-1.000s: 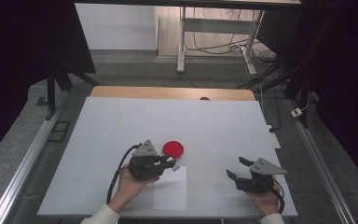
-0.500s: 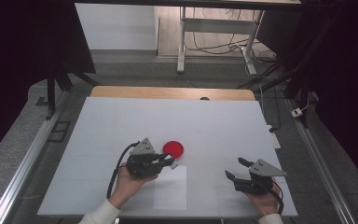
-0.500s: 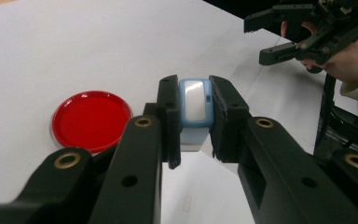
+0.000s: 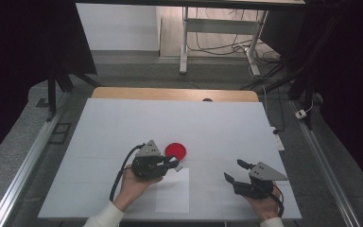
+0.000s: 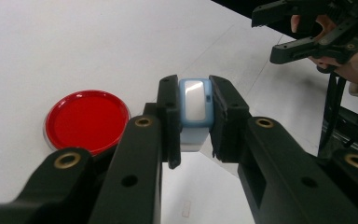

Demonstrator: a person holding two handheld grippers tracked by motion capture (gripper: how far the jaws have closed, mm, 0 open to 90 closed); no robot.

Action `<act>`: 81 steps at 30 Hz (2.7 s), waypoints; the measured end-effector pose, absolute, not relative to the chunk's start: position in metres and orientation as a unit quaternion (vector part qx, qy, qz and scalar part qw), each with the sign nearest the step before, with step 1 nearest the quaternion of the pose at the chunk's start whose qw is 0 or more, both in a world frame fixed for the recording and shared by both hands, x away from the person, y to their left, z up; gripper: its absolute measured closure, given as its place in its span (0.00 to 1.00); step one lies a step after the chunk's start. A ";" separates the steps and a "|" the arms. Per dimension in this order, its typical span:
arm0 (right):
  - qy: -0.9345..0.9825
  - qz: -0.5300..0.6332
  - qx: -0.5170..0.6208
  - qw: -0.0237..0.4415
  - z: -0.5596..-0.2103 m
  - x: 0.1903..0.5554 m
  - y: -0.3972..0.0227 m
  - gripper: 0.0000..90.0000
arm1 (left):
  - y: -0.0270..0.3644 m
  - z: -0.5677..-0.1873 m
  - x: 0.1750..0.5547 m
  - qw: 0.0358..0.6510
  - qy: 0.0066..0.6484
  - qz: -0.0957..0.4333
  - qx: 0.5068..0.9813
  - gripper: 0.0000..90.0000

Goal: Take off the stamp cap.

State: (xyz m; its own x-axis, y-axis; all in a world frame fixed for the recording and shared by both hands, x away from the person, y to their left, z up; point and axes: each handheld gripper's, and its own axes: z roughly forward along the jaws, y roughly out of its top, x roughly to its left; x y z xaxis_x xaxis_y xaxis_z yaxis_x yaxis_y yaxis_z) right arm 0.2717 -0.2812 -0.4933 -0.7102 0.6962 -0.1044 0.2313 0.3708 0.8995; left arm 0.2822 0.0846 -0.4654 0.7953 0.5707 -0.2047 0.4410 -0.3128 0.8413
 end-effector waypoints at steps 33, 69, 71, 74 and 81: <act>0.800 0.488 0.267 0.224 -0.486 0.266 -0.235 0.33 | 0.080 -0.469 0.280 0.497 0.315 0.060 0.806 0.83; 0.824 0.478 0.225 0.206 -0.500 0.264 -0.153 0.36 | 0.079 -0.470 0.279 0.498 0.317 0.062 0.805 0.83; 0.824 0.476 0.226 0.208 -0.502 0.263 -0.151 0.37 | 0.078 -0.470 0.279 0.498 0.317 0.061 0.805 0.83; 0.826 0.471 0.223 0.215 -0.504 0.262 -0.147 0.38 | 0.078 -0.470 0.279 0.497 0.316 0.063 0.806 0.83; 0.825 0.466 0.225 0.228 -0.506 0.259 -0.142 0.44 | 0.077 -0.471 0.279 0.497 0.315 0.061 0.806 0.83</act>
